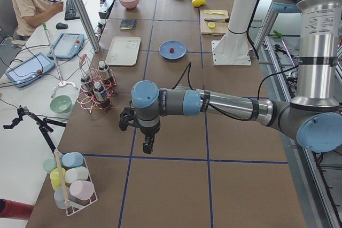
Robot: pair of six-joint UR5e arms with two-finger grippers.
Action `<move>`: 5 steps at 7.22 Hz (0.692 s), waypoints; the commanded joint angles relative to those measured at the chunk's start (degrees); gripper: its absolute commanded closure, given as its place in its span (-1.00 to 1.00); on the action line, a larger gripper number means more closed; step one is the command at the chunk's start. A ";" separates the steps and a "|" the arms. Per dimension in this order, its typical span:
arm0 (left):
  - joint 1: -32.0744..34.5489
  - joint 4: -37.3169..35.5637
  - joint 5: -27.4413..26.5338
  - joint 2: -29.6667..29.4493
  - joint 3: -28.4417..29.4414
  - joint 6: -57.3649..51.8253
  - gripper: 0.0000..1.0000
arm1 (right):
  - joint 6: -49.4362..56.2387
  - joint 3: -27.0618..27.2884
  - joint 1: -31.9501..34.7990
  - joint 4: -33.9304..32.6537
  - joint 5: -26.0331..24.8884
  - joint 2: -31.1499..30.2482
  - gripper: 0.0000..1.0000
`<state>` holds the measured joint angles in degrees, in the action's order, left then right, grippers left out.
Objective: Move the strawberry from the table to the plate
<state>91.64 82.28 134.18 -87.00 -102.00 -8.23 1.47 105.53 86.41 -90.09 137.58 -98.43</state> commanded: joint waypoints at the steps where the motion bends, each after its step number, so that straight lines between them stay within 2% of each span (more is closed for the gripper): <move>1: -0.05 0.86 -0.15 0.25 0.92 -7.47 -1.00 | 0.02 -0.33 -0.10 0.09 -0.03 0.00 -1.00; 5: -0.06 0.69 -0.06 -0.10 1.80 -7.15 -1.00 | 0.02 -0.33 -0.10 0.26 0.06 0.00 -1.00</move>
<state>91.59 82.98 134.12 -87.05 -100.63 -15.42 1.49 105.21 86.31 -89.89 137.60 -98.44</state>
